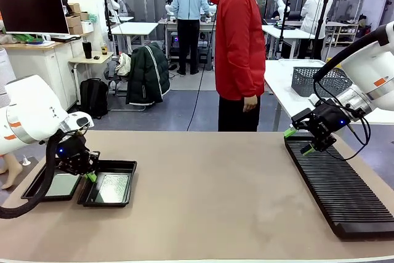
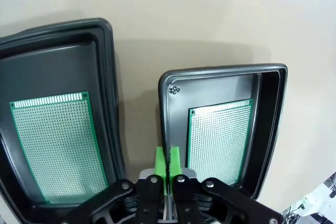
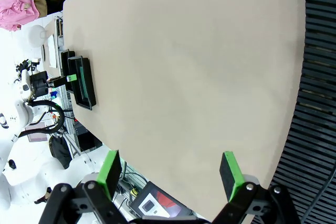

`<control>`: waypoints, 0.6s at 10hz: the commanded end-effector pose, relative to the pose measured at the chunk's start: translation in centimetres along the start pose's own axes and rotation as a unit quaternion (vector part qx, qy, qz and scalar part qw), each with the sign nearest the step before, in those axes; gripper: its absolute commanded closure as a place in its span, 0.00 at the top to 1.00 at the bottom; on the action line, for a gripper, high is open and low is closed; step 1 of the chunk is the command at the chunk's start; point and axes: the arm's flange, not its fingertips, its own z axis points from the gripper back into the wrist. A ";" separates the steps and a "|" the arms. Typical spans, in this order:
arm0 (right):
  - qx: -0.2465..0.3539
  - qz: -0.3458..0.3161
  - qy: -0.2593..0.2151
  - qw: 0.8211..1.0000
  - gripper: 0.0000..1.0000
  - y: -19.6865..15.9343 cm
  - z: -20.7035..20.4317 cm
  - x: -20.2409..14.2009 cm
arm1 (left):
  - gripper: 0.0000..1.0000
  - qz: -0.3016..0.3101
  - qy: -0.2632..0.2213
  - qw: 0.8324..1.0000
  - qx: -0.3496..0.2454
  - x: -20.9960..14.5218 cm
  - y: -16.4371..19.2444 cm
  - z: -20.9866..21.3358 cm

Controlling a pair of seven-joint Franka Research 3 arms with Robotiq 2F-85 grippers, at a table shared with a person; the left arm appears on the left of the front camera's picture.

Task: Inspect and transfer BCBs to ESD trays.
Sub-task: Pick up the ESD tray and place it on the left side of the table.

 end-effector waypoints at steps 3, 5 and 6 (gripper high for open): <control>-0.012 -0.007 -0.001 1.000 1.00 0.2 0.0 0.1 | 0.00 0.000 0.002 1.000 -0.001 0.0 0.0 0.0; -0.012 -0.007 -0.001 1.000 1.00 0.2 0.0 0.1 | 0.22 -0.003 0.005 1.000 0.000 0.1 -0.6 0.2; -0.012 -0.007 -0.001 1.000 1.00 0.2 0.0 0.1 | 0.26 -0.003 0.005 1.000 0.009 0.2 -1.3 0.7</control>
